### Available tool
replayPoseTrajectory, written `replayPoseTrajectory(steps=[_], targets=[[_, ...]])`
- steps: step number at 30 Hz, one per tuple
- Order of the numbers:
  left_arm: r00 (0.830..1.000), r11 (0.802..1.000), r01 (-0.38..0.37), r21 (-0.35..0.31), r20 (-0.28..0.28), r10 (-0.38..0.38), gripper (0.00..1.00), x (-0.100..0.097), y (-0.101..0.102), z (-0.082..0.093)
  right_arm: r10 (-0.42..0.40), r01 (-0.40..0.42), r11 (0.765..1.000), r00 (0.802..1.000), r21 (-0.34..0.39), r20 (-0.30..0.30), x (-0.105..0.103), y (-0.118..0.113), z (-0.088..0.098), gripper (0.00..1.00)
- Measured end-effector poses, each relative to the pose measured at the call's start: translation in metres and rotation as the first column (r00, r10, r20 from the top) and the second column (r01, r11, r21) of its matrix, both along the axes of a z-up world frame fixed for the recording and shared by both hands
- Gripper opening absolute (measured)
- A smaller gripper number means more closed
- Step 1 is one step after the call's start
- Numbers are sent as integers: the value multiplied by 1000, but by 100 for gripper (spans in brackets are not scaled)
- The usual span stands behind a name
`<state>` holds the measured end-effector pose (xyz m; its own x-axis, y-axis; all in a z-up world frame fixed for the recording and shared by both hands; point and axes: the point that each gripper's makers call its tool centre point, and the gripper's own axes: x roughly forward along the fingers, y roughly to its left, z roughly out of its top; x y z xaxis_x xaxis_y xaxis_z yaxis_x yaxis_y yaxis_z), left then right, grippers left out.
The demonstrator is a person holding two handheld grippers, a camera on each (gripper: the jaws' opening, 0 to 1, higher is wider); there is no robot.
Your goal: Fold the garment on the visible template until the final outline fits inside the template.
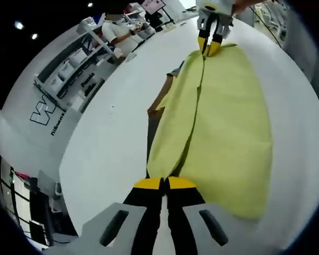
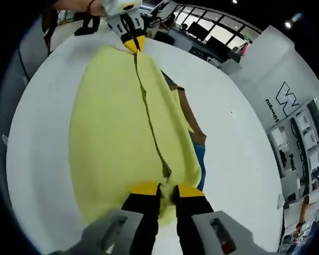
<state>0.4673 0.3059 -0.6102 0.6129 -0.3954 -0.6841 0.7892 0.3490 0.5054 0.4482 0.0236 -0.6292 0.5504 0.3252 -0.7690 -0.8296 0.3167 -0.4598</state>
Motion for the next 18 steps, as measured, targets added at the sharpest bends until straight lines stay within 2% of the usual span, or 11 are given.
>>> replayPoseTrajectory(steps=[1,4,7,8,9,10,12,13,15,16,18], targets=[[1000,1000,-2,2,-2,2,0,0,0,0,-9,9,1000,1000,6,3,1,-1,1,0],[1000,1000,-24,-18,-11,24,0,2,1,1,-67,66,991,998,114,0,1,1,10,0],[999,999,-36,-31,4,36,0,5,3,8,-103,99,986,994,133,27,8,-7,18,0],[999,998,-48,-45,6,49,0,7,4,11,-112,106,983,993,151,36,9,-6,21,0],[997,994,-75,-81,1,75,0,8,3,13,-137,126,972,990,200,43,11,-6,28,0],[995,987,-100,-123,-21,98,0,9,3,15,-145,133,969,988,207,44,11,-6,29,0],[992,981,-123,-148,-28,121,0,13,5,19,-183,165,958,982,236,55,17,-11,35,0],[992,979,-127,-157,-26,125,0,15,6,21,-204,184,949,977,257,54,19,-13,37,0],[989,972,-150,-181,-41,145,0,18,7,22,-252,230,912,967,339,24,24,-14,42,0],[986,967,-164,-196,-52,157,0,20,8,23,-288,267,884,958,384,-2,28,-16,44,0],[980,956,-195,-218,-79,182,0,23,9,23,-338,319,846,940,427,-33,33,-21,45,0]])
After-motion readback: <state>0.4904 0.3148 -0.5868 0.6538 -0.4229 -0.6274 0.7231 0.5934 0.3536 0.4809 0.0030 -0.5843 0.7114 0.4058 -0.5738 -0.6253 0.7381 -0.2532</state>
